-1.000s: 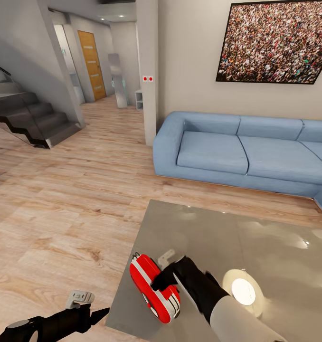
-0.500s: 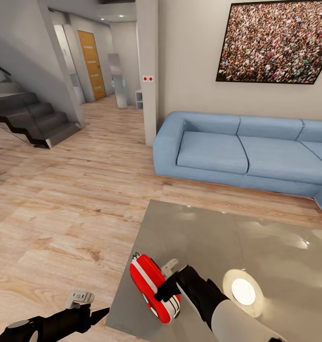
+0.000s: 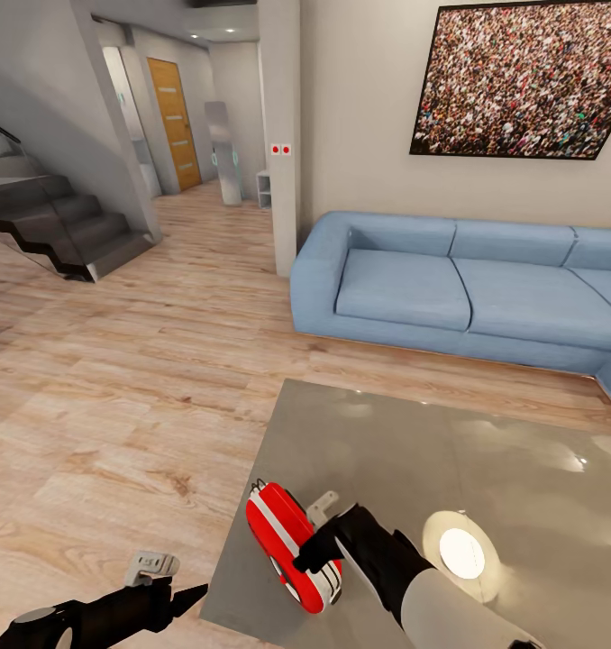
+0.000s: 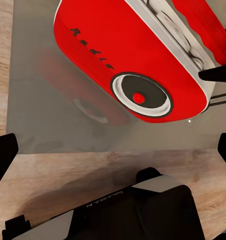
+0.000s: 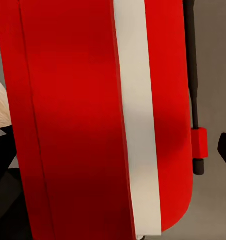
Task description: Turn on the radio receiver that's on the table in the living room.
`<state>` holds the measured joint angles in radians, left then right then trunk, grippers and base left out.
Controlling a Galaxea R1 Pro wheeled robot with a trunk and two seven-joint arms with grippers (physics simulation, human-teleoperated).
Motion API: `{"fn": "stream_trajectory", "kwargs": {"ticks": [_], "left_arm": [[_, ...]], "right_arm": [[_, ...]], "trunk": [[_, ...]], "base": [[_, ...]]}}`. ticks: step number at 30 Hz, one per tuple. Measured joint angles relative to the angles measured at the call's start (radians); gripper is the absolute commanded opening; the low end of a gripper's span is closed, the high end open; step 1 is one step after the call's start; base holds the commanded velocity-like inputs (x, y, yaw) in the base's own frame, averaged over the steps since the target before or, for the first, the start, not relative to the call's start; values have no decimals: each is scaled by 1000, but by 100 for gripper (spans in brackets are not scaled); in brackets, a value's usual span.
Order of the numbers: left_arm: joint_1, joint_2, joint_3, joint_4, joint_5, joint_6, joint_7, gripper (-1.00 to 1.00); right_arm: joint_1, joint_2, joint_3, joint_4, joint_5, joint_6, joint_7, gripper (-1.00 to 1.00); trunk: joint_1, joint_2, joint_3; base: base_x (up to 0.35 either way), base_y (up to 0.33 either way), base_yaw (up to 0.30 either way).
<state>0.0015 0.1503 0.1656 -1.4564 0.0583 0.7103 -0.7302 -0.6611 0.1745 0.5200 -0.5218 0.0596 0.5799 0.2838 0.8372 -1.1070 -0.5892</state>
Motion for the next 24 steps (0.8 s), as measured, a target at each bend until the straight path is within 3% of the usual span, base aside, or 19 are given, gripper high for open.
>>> {"fn": "stream_trajectory", "kwargs": {"ticks": [8,9,24], "left_arm": [[0,0,0,1,0,0,0,100],[0,0,0,1,0,0,0,100],[0,0,0,1,0,0,0,100]], "right_arm": [[0,0,0,-4,0,0,0,100],[0,0,0,-5,0,0,0,-100],[0,0,0,-9,3,-12,0,-100]], "trunk": [[0,0,0],[0,0,0],[0,0,0]], "base": [[0,0,0],[0,0,0],[0,0,0]]}}
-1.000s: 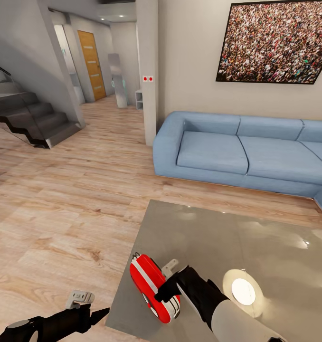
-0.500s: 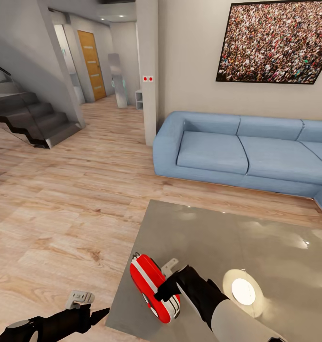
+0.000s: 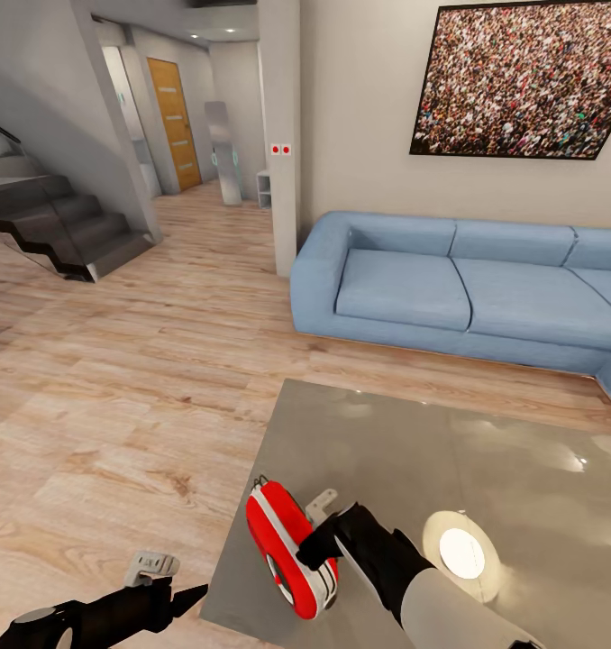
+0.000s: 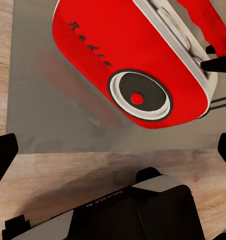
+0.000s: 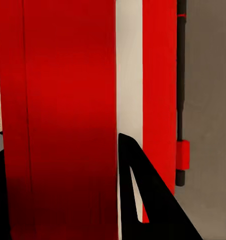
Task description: Turn on the radio receiver that's on the table in the living room.
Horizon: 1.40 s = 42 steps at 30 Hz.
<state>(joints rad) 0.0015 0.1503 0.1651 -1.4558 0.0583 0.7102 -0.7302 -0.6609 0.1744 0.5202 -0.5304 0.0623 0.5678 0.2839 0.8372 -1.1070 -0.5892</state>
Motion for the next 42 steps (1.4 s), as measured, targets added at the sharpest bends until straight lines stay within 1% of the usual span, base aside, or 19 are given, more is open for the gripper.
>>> {"fn": "stream_trajectory", "kwargs": {"ticks": [9,12,14,15,16,17,19,20,21,22,24,25,27,28,31,33,35,38,42], "left_arm": [[0,0,0,0,0,0,0,100],[0,0,0,0,0,0,0,100],[0,0,0,0,0,0,0,100],[0,0,0,0,0,0,0,100],[0,0,0,0,0,0,0,100],[0,0,0,0,0,0,0,100],[0,0,0,0,0,0,0,100],[0,0,0,0,-1,0,0,100],[0,0,0,0,-1,0,0,100],[0,0,-1,0,-1,0,0,100],[0,0,0,0,-1,0,0,100],[0,0,-1,0,-1,0,0,100],[0,0,-1,-1,-1,0,0,100],[0,0,-1,-1,-1,0,0,100],[0,0,-1,-1,-1,0,0,100],[0,0,0,-1,-1,0,0,100],[0,0,0,-1,-1,0,0,100],[0,0,-1,-1,-1,0,0,100],[0,0,-1,-1,-2,0,0,100]], "right_arm": [[0,0,0,-2,1,-3,-1,-100],[0,0,0,-45,8,1,-3,-100],[13,0,-1,-284,-1,368,5,-100],[13,0,-1,-327,4,365,5,-100],[13,-5,-2,-411,12,382,5,-100],[13,-9,-2,-512,20,391,4,-100],[13,-19,-2,-774,16,422,5,-100],[13,-25,-2,-870,-3,439,6,-100],[13,-27,-1,-903,-19,453,6,-100],[13,-30,-1,-879,-26,469,7,-100],[14,-35,-2,-853,26,477,4,-100],[14,-36,-2,-877,36,475,3,-100],[14,-36,-1,-905,-14,479,6,-100],[14,-36,-1,-907,-21,479,6,-100],[14,-36,-3,-911,19,477,5,-100],[14,-37,-3,-912,-1,479,6,-100],[14,-39,-3,-912,-1,479,6,-100],[14,-54,-3,-912,10,478,6,-100],[14,-75,-4,-913,-11,479,7,-100]], "trunk": [[0,0,0],[0,0,0],[0,0,0],[0,0,0],[0,0,0],[0,0,0],[0,0,0],[0,0,0],[0,0,0],[0,0,0],[0,0,0],[0,0,0],[0,0,0],[0,0,0],[0,0,0],[0,0,0],[0,0,0],[0,0,0],[0,0,0]], "base": [[0,0,0],[0,0,0],[0,0,0],[0,0,0],[0,0,0],[0,0,0],[0,0,0],[0,0,0],[0,0,0],[0,0,0],[0,0,0],[0,0,0],[0,0,0],[0,0,0],[0,0,0],[0,0,0],[0,0,0],[0,0,0],[0,0,0]]}}
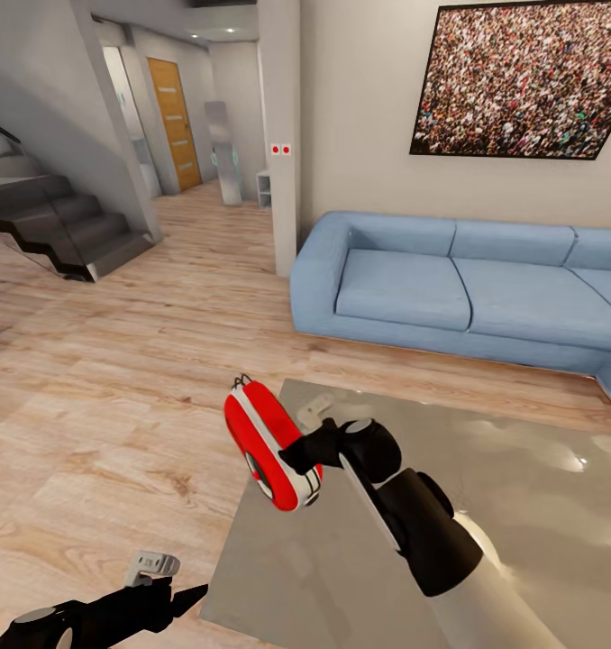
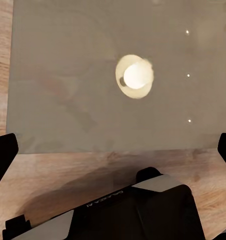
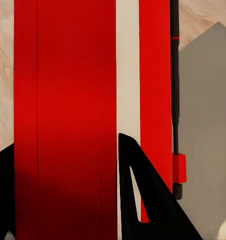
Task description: Turn on the radio receiver that's on the table in the living room.
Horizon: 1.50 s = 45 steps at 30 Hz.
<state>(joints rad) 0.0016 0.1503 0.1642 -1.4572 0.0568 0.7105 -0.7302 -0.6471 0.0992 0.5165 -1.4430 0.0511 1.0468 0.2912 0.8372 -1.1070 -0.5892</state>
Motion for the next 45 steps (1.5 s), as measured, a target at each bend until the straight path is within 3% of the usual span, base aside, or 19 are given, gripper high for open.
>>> {"fn": "stream_trajectory", "kwargs": {"ticks": [7,9,15,19,23,25,29,34,37,41,45], "left_arm": [[0,0,1,0,2,0,0,100],[0,0,1,0,3,0,0,100],[0,0,0,-2,8,0,-1,100],[-3,-6,-3,-4,11,3,-1,100],[-27,-50,-9,-6,7,11,-5,100],[-39,-67,-10,-5,5,12,-6,100],[-51,-81,-10,-6,5,12,-14,100],[-58,-86,-10,-8,10,7,-19,100],[-66,-88,-10,-8,11,6,-21,100],[-72,-89,-9,-8,12,4,-22,100],[-73,-93,-14,-9,14,2,-27,100]], "right_arm": [[0,-40,-5,0,-45,0,0,-100],[0,-50,-5,0,-40,0,0,-100],[0,-105,-5,0,-45,-1,1,-100],[0,-160,-4,0,-54,-1,29,-100],[0,-245,-9,4,-163,0,184,-100],[0,-291,-18,5,-197,0,266,-100],[0,-356,-32,15,-217,-1,379,-100],[0,-378,-36,20,-232,-3,424,-100],[0,-380,-36,21,-239,-4,437,-100],[0,-383,-36,21,-286,0,488,-100],[0,-384,-36,21,-282,-4,545,-100]], "trunk": [[0,0,0],[0,0,0],[0,0,0],[0,0,0],[0,0,0],[0,0,0],[0,0,0],[0,0,0],[0,0,0],[0,0,0],[0,0,0]], "base": [[0,0,0],[0,0,0],[0,0,0],[0,0,0],[0,0,0],[0,0,0],[0,0,0],[0,0,0],[0,0,0],[0,0,0],[0,0,0]]}}
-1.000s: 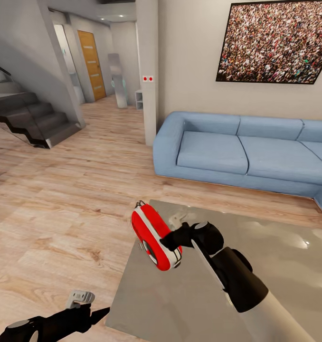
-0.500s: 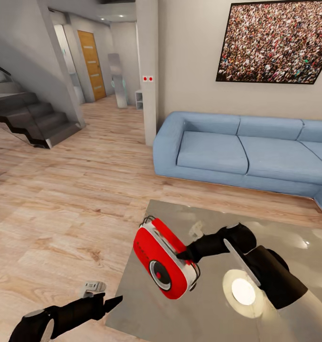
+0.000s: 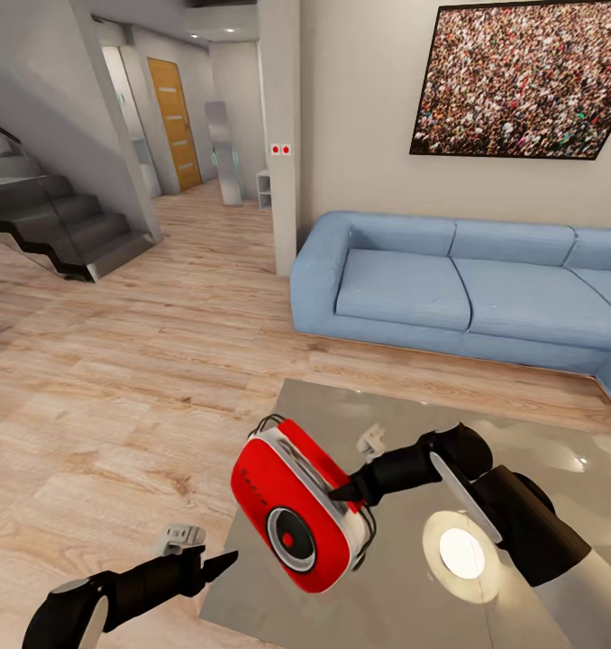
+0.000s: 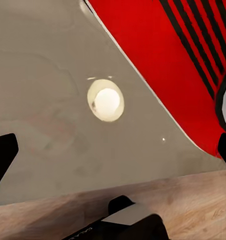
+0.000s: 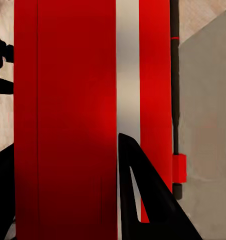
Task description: Turn on the radio receiver that's on the table in the living room.
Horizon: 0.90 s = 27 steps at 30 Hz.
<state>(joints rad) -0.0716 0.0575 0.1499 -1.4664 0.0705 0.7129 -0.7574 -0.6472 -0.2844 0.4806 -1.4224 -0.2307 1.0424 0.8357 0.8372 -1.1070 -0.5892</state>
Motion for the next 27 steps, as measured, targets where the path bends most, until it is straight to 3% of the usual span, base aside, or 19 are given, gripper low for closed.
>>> {"fn": "stream_trajectory", "kwargs": {"ticks": [2,4,7,27], "left_arm": [[0,-23,-20,-2,0,-1,-13,100],[0,-63,-57,-4,-4,-3,-24,100],[0,-82,-91,-6,-7,-5,-28,100],[-1,-88,-107,-19,-6,0,-62,100]], "right_arm": [[0,0,1,-1,-10,3,12,-100],[0,1,2,-1,1,0,16,-100],[0,1,2,-1,0,1,18,-100],[0,3,3,6,3,0,9,-100]], "trunk": [[0,0,0],[0,0,0],[0,0,0],[0,0,0]], "base": [[0,0,0],[0,0,0],[0,0,0],[0,0,0]]}}
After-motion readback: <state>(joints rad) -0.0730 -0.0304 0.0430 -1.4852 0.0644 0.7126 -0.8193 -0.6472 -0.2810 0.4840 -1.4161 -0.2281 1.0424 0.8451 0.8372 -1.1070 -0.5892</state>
